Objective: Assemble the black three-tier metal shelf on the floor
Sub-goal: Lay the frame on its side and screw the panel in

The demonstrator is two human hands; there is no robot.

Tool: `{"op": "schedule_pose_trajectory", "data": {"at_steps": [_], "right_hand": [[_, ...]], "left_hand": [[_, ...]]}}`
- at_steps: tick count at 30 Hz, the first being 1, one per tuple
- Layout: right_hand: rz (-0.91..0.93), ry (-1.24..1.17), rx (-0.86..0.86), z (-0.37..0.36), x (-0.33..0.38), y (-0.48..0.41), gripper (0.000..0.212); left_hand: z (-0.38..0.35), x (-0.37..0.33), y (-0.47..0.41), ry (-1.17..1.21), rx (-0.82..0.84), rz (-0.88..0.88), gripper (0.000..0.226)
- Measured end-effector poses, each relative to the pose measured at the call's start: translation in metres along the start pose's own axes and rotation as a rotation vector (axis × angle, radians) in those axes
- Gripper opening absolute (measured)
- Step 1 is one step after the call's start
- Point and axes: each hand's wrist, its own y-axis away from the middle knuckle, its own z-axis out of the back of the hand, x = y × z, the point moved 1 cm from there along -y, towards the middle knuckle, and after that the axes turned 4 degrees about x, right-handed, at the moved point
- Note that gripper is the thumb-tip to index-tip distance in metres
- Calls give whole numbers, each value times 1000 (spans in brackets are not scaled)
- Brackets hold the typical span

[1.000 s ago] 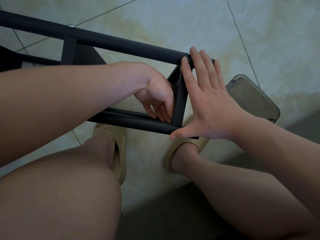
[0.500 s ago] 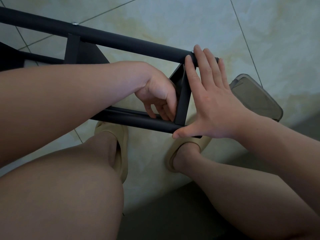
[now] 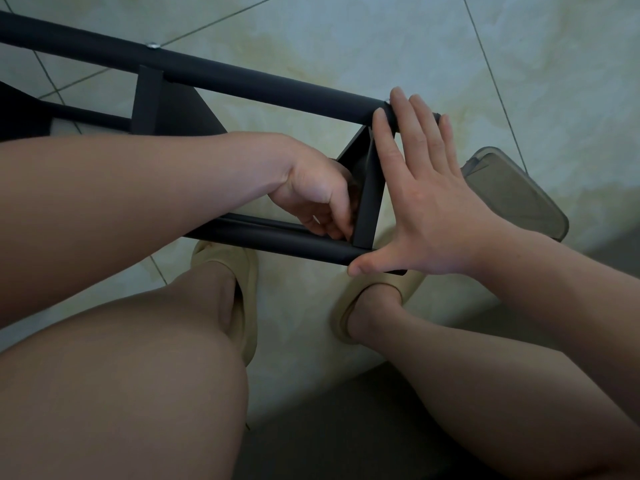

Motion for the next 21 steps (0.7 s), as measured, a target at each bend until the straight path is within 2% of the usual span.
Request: {"op": "schedule_pose_trajectory", "data": {"at_steps": [6, 9, 16, 21], "right_hand": [[-2, 3, 7, 1, 1, 0, 155], [-5, 9, 12, 1, 1, 1, 156], [-8, 18, 14, 1, 0, 0, 157], [0, 17, 11, 0, 0, -1, 156]], "left_hand": [[-1, 2, 1, 7, -2, -40, 46], [2, -2, 2, -35, 15, 4, 44], [4, -9, 0, -110, -2, 169, 10], [5, -13, -1, -124, -5, 228, 7]]}}
